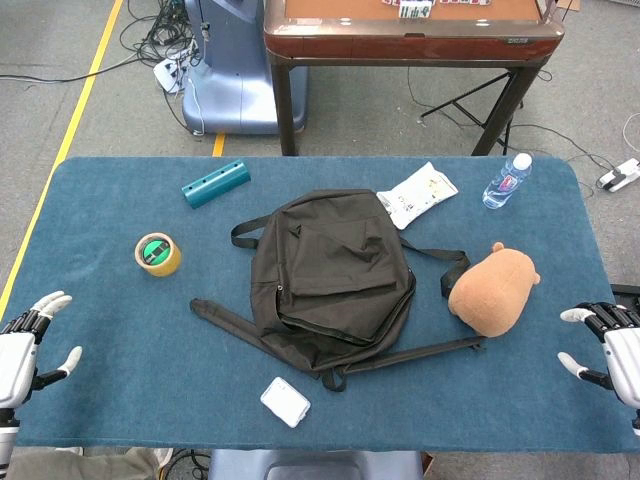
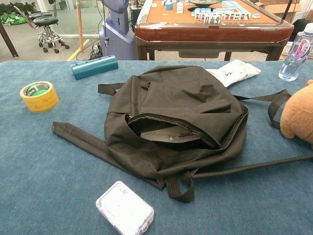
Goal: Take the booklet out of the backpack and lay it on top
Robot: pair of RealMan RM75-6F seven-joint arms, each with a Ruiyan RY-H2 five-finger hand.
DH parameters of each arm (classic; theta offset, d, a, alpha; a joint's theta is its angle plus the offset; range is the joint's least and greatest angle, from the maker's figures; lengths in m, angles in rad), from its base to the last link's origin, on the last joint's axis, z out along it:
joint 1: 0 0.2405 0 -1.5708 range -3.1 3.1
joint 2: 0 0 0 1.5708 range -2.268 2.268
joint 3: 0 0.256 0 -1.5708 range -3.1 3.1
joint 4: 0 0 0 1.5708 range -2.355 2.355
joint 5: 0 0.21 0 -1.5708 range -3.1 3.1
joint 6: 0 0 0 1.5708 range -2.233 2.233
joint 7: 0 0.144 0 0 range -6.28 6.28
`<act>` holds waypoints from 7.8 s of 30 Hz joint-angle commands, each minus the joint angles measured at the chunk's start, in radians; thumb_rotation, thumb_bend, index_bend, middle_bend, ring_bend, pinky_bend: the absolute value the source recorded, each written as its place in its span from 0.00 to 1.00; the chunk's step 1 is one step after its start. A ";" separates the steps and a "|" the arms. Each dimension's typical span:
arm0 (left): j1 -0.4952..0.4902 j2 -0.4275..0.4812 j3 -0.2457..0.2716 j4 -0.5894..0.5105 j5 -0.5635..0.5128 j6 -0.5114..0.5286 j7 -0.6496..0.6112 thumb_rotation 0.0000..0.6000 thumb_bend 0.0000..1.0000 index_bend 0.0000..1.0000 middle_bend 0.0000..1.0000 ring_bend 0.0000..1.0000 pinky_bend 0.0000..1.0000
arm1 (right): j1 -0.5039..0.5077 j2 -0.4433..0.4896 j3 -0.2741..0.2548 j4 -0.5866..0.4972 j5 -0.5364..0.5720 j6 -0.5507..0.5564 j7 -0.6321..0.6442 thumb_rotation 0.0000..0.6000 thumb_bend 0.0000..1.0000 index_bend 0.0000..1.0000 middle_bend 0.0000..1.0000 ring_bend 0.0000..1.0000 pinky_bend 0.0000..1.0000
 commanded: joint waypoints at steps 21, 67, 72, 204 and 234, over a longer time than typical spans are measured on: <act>-0.091 0.023 0.008 0.013 0.089 -0.112 -0.081 1.00 0.33 0.22 0.16 0.22 0.26 | 0.004 0.009 0.033 0.006 0.010 0.011 0.024 1.00 0.12 0.37 0.35 0.27 0.33; -0.739 -0.599 -0.221 0.219 -0.316 -0.696 0.256 1.00 0.32 0.30 0.24 0.26 0.24 | 0.059 0.040 0.041 -0.046 0.007 -0.062 0.006 1.00 0.13 0.37 0.35 0.26 0.33; -0.781 -0.631 -0.254 0.247 -0.434 -0.691 0.305 1.00 0.32 0.36 0.27 0.30 0.24 | 0.064 0.040 0.038 -0.044 0.002 -0.070 0.012 1.00 0.13 0.37 0.35 0.26 0.33; -0.877 -0.596 -0.441 0.166 -1.080 -0.297 0.493 1.00 0.37 0.63 0.66 0.65 0.53 | 0.821 -0.980 0.048 0.907 -0.032 -0.506 -0.020 1.00 0.25 0.36 0.32 0.23 0.33; -0.869 -0.568 -0.447 0.148 -1.098 -0.304 0.491 1.00 0.37 0.62 0.65 0.64 0.53 | 0.795 -0.863 0.007 0.757 -0.102 -0.327 -0.019 1.00 0.41 0.80 0.63 0.50 0.52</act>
